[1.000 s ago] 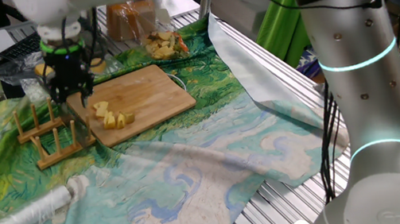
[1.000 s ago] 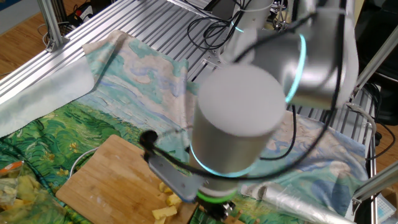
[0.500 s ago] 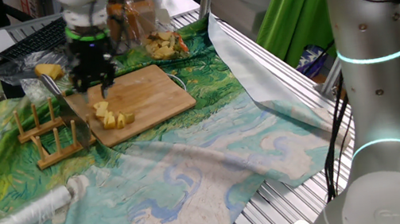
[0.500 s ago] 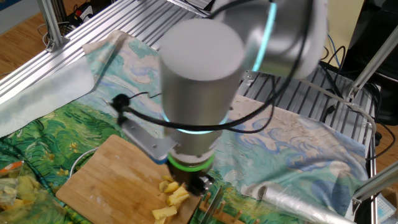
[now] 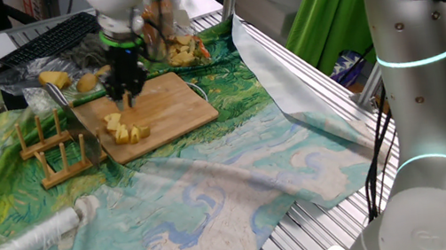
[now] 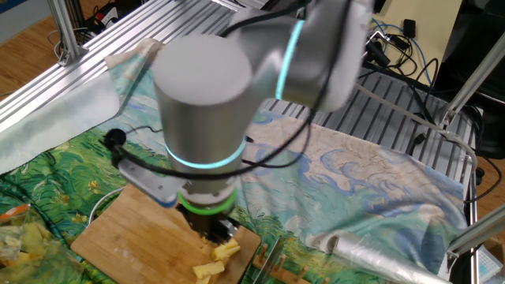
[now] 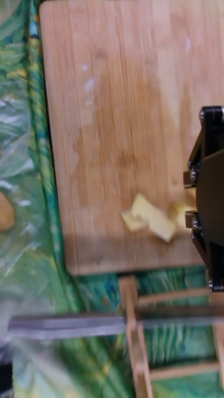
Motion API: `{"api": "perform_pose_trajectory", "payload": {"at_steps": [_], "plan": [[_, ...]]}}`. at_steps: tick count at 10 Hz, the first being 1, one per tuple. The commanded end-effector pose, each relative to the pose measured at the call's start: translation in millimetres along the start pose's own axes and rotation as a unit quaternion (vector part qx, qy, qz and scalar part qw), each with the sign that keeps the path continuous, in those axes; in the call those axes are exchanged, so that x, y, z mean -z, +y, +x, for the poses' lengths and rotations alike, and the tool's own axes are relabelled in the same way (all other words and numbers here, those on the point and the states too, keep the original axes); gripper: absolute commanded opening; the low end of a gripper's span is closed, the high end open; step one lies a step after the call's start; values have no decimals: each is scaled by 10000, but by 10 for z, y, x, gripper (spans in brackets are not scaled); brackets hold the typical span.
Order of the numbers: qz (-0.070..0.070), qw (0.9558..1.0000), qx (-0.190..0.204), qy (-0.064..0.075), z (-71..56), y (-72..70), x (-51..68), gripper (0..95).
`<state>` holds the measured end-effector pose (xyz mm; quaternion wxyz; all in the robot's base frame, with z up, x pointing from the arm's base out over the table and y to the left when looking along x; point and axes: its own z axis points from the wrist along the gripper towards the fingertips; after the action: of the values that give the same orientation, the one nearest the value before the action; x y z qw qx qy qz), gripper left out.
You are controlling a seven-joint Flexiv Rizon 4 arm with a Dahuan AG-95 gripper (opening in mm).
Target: Chop the potatoes
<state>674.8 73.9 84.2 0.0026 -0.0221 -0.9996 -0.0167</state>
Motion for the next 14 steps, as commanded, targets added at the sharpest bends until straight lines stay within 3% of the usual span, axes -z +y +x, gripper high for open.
{"api": "perform_pose_trajectory", "payload": {"at_steps": [1, 3, 4, 7, 14], "plan": [[-8, 10000, 70, 0, -22, -131, -83, 190], [-6, 9999, 140, -7, -19, -195, -119, 190], [-13, 9999, 148, -1, -16, -243, -145, 0], [-5, 9988, 477, 51, -11, -289, -171, 0], [61, 9989, 435, 153, -11, -289, -172, 0]]}}
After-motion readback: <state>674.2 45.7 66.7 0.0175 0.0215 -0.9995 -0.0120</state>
